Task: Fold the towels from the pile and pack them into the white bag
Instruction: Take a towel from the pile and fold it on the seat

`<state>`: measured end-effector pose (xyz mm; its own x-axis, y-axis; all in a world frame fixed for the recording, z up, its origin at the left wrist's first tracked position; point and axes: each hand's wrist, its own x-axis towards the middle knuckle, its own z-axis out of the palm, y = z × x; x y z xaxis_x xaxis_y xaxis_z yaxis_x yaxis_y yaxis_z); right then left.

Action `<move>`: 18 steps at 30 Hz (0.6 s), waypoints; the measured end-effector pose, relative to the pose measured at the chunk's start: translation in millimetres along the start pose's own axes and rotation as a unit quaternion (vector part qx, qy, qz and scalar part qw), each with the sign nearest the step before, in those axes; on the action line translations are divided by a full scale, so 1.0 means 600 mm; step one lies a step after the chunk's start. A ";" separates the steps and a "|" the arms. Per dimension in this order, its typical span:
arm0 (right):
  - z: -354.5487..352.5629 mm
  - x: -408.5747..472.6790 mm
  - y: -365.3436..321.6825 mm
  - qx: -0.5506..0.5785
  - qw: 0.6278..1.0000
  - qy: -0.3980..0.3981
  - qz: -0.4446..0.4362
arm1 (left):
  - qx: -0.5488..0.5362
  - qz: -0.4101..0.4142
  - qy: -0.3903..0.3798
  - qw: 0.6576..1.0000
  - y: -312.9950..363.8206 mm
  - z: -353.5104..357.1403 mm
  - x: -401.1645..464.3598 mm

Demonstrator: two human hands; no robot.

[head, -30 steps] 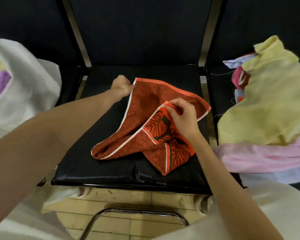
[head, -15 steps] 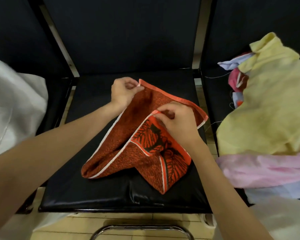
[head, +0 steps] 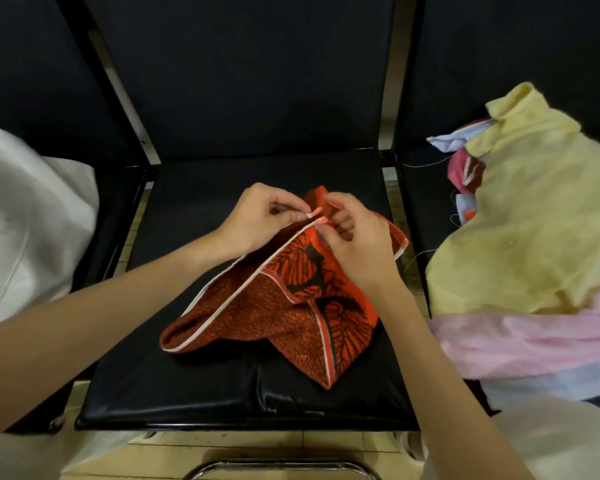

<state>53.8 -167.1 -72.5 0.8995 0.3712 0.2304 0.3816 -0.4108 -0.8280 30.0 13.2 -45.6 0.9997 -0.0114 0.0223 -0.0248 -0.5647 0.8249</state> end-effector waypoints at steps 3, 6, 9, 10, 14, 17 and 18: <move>0.005 0.001 0.003 -0.012 1.000 -0.005 -0.004 | -0.001 0.001 -0.007 1.000 0.003 -0.003 -0.003; 0.007 0.003 0.008 -0.028 0.999 -0.007 -0.016 | 0.001 0.005 -0.020 1.000 0.006 -0.004 -0.007; 0.010 0.003 0.010 -0.031 0.999 0.001 -0.020 | -0.006 -0.007 -0.019 1.000 0.008 -0.010 -0.017; 0.010 0.002 0.008 -0.035 0.999 0.004 -0.020 | -0.008 -0.021 -0.010 1.000 0.005 -0.014 -0.023; 0.013 -0.002 -0.004 -0.042 0.999 0.015 -0.021 | 0.015 -0.146 0.021 0.989 -0.047 -0.046 -0.077; 0.020 -0.007 -0.014 -0.035 0.999 0.026 -0.010 | 0.071 -0.275 0.004 0.959 -0.121 -0.074 -0.155; 0.022 -0.011 -0.017 -0.036 0.999 0.028 -0.008 | 0.070 -0.311 0.010 0.948 -0.141 -0.082 -0.183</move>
<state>41.2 -154.3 -72.6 0.9029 0.3323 0.2728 0.4085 -0.4655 -0.7851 -78.1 102.6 -90.1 0.8199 0.3750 -0.4325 0.5722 -0.5605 0.5987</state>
